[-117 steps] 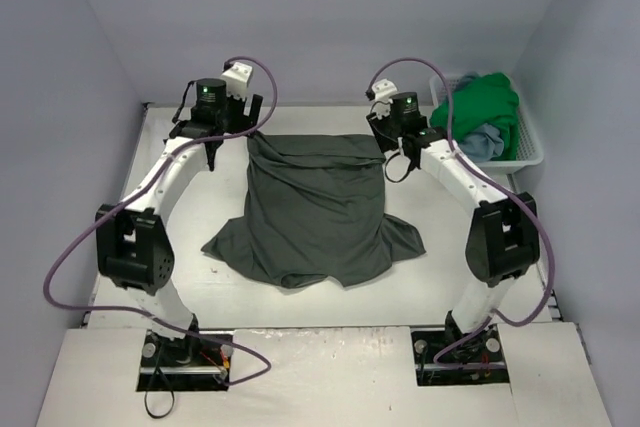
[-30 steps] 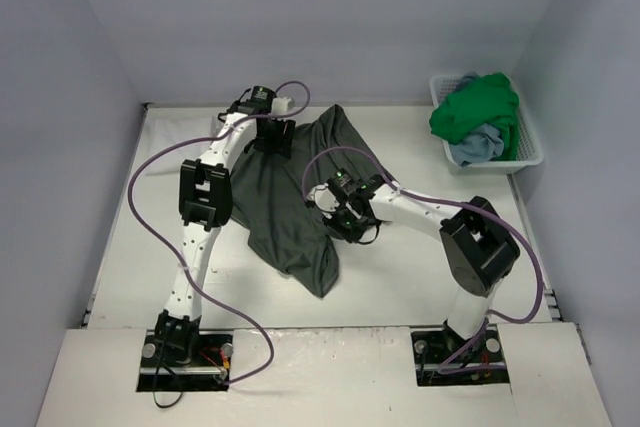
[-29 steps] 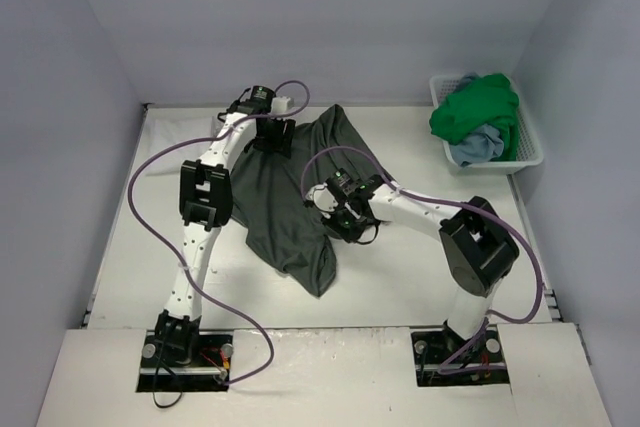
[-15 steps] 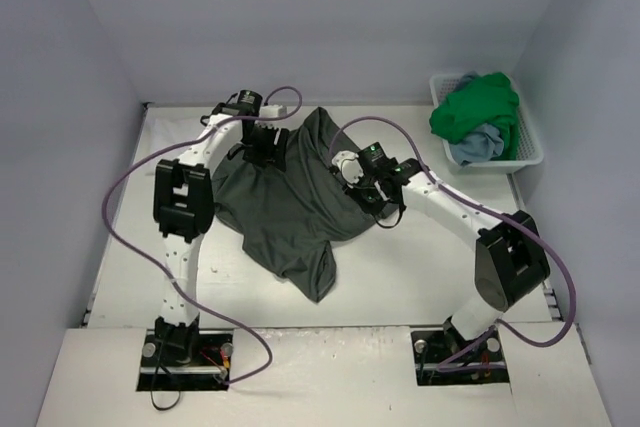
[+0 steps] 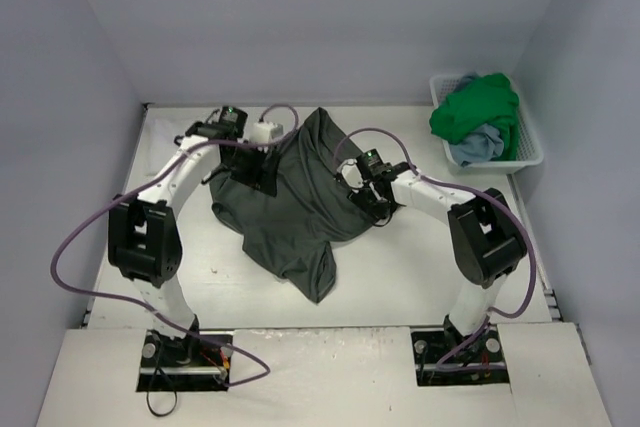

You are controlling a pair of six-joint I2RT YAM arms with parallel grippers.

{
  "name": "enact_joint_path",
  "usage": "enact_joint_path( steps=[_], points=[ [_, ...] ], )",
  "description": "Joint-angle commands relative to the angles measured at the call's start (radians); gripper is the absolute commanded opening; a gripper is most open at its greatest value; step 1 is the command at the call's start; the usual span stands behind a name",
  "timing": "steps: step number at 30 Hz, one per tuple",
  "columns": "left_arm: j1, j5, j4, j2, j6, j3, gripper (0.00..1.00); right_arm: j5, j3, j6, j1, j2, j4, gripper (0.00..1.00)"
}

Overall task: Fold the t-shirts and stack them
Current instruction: Flatten out the tshirt

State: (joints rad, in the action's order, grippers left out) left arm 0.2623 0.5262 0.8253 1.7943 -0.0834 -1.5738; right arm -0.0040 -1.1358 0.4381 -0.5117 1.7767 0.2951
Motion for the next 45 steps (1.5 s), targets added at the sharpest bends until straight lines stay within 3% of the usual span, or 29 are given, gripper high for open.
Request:
enact_joint_path(
  steps=[1,8,12,13,16,25,36,45],
  points=[
    [0.074,0.032,0.018,-0.102,-0.085,0.090,0.60,0.087,-0.021,0.010,0.022,0.010,-0.054,0.38],
    [0.155,-0.005,-0.031,-0.174,-0.113,0.231,0.60,0.107,-0.030,0.002,0.048,0.053,-0.082,0.41],
    [0.160,-0.012,-0.051,-0.188,-0.105,0.264,0.60,0.098,-0.015,0.008,0.050,0.070,-0.090,0.23],
    [0.160,-0.011,-0.052,-0.188,-0.105,0.271,0.60,0.095,-0.010,0.011,0.050,0.072,-0.091,0.10],
    [0.160,-0.006,-0.057,-0.193,-0.098,0.288,0.60,0.090,-0.002,0.016,0.052,0.063,-0.091,0.00],
    [0.239,-0.014,-0.098,-0.185,-0.136,0.386,0.60,0.038,-0.076,-0.006,0.174,0.038,-0.071,0.00],
    [0.387,0.006,-0.101,-0.164,-0.176,0.393,0.60,-0.037,-0.289,0.057,0.507,0.096,-0.001,0.00],
    [0.511,0.014,-0.103,-0.101,-0.191,0.380,0.60,-0.096,-0.243,0.067,0.542,0.133,0.007,0.00]
  ],
)
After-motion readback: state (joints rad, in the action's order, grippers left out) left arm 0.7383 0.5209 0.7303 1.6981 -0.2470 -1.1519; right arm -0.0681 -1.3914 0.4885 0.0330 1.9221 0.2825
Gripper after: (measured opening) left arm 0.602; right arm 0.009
